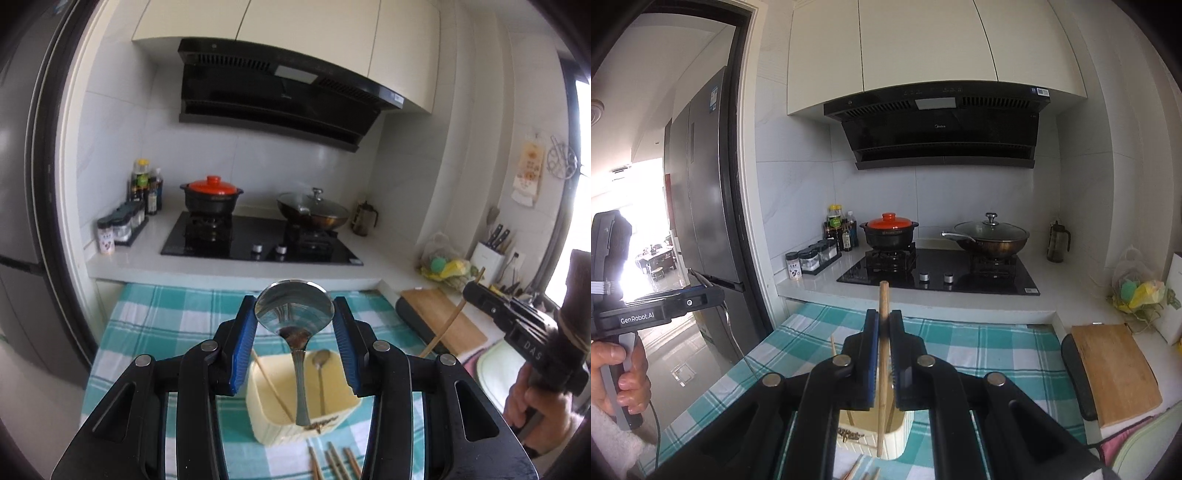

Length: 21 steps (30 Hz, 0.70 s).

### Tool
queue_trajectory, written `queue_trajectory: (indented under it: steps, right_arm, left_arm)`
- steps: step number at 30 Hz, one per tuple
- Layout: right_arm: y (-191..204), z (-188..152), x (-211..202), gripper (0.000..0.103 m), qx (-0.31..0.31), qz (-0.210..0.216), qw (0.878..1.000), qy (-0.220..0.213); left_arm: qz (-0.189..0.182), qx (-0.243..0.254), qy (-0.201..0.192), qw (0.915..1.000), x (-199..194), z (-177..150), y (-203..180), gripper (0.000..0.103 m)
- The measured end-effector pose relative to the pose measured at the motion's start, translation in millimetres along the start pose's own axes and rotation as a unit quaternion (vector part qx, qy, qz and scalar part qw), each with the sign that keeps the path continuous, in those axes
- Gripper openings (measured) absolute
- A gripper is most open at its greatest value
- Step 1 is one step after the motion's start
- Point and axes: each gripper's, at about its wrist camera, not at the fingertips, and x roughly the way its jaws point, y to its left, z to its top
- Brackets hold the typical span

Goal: Organize utensils
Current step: 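Carry the spoon with the left tool while the right tool carries the chopstick to the holder, then open the left tool over the holder while the right tool releases the chopstick into it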

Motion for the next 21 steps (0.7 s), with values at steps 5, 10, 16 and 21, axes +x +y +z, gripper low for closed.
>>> queue_trajectory:
  steps: [5, 10, 16, 21]
  right_arm:
    - [2.3, -7.4, 41.1, 0.006, -0.015, 0.005, 1.0, -0.018]
    - [-8.9, -33.7, 104.3, 0.006, 0.013, 0.021, 0.995, 0.092]
    - [-26.3, -75.6, 172.0, 0.006, 0.047, 0.025, 0.972, 0.229]
    - [-41.9, -84.4, 195.7, 0.007, 0.078, 0.007, 0.969, 0.236]
  left_arm:
    - [0.013, -0.016, 0.021, 0.9996, 55.8, -4.0, 8.0, 0.042]
    - [0.021, -0.025, 0.114, 0.993, 113.8, -30.3, 19.9, 0.042]
    - [0.053, -0.014, 0.2, 0.9782, 155.8, -67.0, 28.0, 0.042]
    - [0.066, -0.021, 0.215, 0.9741, 176.2, -86.3, 36.0, 0.042]
